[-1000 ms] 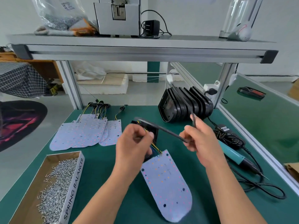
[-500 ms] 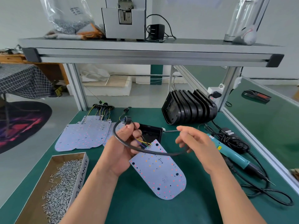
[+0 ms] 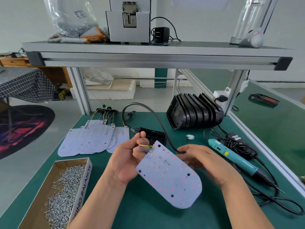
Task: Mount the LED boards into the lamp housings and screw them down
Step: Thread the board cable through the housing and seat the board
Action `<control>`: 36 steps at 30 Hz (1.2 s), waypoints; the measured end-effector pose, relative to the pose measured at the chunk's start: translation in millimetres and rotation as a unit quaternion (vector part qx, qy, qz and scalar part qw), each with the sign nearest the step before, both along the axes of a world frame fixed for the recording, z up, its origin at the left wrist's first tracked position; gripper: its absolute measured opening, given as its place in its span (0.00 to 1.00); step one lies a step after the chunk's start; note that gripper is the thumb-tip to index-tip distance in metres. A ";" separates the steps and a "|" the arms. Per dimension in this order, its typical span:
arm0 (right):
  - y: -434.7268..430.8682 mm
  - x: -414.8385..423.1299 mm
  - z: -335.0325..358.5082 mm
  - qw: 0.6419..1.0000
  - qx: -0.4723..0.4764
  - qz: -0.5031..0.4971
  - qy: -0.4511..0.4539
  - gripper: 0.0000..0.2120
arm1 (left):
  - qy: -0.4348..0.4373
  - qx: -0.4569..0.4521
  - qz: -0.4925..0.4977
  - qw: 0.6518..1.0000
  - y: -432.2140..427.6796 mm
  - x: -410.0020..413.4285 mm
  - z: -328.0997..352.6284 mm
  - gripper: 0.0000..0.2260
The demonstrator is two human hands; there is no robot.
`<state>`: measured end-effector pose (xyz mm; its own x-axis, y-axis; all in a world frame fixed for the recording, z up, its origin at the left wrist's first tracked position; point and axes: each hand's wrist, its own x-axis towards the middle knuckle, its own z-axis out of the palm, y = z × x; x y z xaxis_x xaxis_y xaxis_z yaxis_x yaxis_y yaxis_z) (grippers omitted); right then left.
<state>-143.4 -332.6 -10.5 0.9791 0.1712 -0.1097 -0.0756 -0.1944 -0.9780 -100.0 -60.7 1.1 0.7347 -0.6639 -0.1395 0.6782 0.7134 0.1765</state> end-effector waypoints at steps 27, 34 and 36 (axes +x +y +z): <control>20.2 15.2 -15.0 0.946 -0.269 -0.163 -0.072 0.08 | -0.213 0.721 0.253 0.609 2.3 28.3 -25.7 0.16; 24.7 18.8 -13.0 0.932 -0.292 -0.155 -0.151 0.09 | -0.256 0.729 0.202 0.602 -4.7 28.9 -32.4 0.13; 29.9 22.7 -13.5 0.925 -0.319 -0.124 -0.163 0.08 | -0.270 0.731 0.204 0.592 -6.0 28.4 -34.1 0.11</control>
